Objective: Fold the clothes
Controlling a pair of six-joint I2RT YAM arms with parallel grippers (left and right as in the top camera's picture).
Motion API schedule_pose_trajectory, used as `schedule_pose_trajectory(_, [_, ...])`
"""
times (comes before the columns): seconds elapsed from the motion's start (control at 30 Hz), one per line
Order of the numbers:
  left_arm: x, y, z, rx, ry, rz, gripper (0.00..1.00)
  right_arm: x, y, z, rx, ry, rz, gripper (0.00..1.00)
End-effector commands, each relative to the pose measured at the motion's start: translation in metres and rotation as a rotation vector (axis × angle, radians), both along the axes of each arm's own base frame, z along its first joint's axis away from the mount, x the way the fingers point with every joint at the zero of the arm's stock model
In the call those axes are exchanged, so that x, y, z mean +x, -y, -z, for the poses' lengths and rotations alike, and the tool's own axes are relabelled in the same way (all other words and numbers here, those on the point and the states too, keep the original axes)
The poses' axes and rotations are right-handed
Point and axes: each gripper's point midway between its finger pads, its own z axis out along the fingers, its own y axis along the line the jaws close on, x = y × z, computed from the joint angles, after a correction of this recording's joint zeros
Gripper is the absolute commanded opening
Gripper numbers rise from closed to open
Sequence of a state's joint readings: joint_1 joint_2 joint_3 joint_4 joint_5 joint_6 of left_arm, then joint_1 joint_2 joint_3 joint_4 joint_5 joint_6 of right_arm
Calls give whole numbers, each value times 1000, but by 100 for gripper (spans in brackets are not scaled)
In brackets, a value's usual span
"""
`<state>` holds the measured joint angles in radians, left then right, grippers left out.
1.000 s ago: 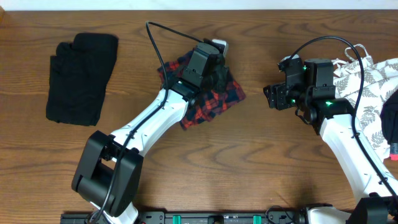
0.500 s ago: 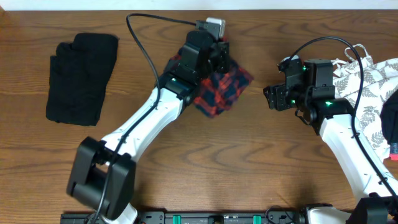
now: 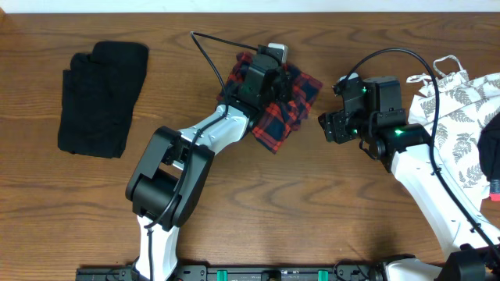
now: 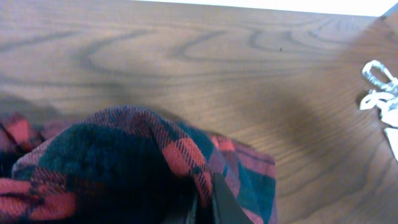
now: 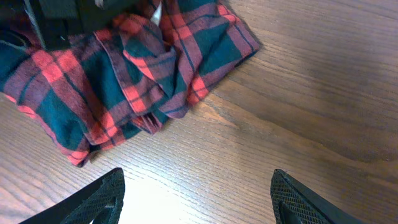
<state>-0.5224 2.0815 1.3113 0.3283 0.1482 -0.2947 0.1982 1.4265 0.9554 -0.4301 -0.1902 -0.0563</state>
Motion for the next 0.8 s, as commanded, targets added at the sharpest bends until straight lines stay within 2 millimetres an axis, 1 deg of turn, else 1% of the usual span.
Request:
schedule_pose_trajectory(0.0, [15, -17, -4, 41, 44, -62, 6, -2, -1, 2, -7, -9, 1, 73])
schedule_pose_trajectory(0.2, [29, -35, -11, 52, 86, -92, 6, -6, -3, 4, -7, -21, -9, 73])
schedule_pose_trajectory(0.23, [30, -36, -11, 51, 88, -95, 13, -6, -4, 4, -7, -23, -11, 73])
schedule_pose_trajectory(0.27, [30, -37, -13, 48, 92, -96, 34, -6, -5, 4, -8, -24, -13, 73])
schedule_pose_trajectory(0.3, [30, -37, -15, 44, 94, -91, 56, -7, -5, 4, -8, -24, -13, 73])
schedule_pose_trajectory(0.33, [30, -35, -18, 35, 98, -81, 75, -7, -5, 4, -7, -24, -13, 73])
schedule_pose_trajectory(0.37, [29, -34, -23, 26, 106, -74, 86, -7, -5, 4, -8, -25, -13, 73])
schedule_pose_trajectory(0.4, [29, -32, -30, 14, 119, -66, 93, -7, -5, 5, -9, -27, -13, 73])
schedule_pose_trajectory(0.47, [30, -29, -45, -9, 152, -57, 98, -7, -5, 5, -9, -27, -13, 73])
schedule_pose_trajectory(0.5, [31, -29, -56, -22, 177, -59, 100, -7, -5, 5, -9, -28, -13, 73])
schedule_pose_trajectory(0.53, [31, -29, -65, -32, 197, -59, 98, -7, -5, 5, -9, -28, -13, 73])
schedule_pose_trajectory(0.63, [30, -29, -101, -46, 281, -51, 98, -7, -5, 5, -9, -28, -13, 73])
schedule_pose_trajectory(0.7, [27, -31, -127, -52, 331, -45, 98, -7, -5, 5, -9, -28, -13, 72])
schedule_pose_trajectory(0.77, [20, -35, -146, -53, 349, -43, 98, -7, -5, 5, -8, -28, -14, 73])
